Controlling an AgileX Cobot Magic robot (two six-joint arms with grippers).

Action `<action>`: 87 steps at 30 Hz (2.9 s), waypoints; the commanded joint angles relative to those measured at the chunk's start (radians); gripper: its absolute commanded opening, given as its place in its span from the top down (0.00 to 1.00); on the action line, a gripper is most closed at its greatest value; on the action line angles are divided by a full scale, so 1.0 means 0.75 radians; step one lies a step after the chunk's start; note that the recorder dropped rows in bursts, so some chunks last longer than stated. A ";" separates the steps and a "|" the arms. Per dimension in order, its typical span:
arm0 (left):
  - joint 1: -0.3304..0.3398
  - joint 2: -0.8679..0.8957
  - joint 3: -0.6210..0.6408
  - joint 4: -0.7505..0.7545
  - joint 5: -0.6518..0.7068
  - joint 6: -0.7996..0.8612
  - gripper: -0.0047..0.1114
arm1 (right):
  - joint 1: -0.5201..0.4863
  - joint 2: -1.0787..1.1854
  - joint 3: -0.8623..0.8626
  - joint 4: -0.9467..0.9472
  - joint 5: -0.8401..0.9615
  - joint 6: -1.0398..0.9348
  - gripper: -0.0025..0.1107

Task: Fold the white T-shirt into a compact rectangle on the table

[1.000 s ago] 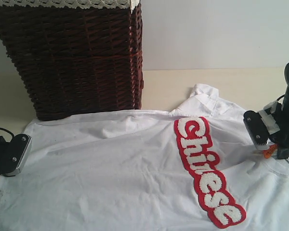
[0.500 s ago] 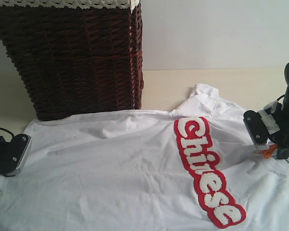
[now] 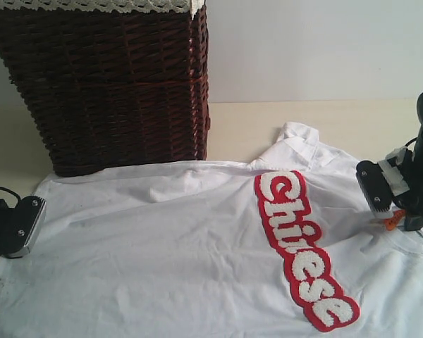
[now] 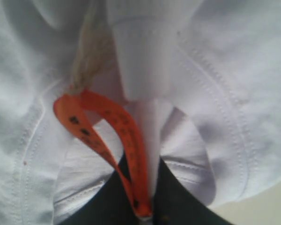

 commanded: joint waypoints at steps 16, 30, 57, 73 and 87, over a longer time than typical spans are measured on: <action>0.002 0.055 0.018 -0.019 -0.032 -0.008 0.05 | -0.006 0.057 0.025 -0.002 -0.105 0.048 0.98; 0.002 0.055 0.018 -0.013 -0.075 -0.007 0.05 | -0.006 0.057 0.025 0.003 -0.105 0.048 0.98; 0.003 0.134 0.049 -0.081 -0.214 -0.097 0.95 | -0.006 0.057 0.025 0.009 -0.105 0.059 0.98; 0.027 -0.337 -0.105 0.037 -0.214 -0.439 0.96 | -0.006 -0.218 0.005 0.337 0.035 0.062 0.98; 0.275 -0.965 -0.108 0.111 -0.125 -0.918 0.96 | -0.006 -0.860 0.005 0.489 0.330 0.086 0.98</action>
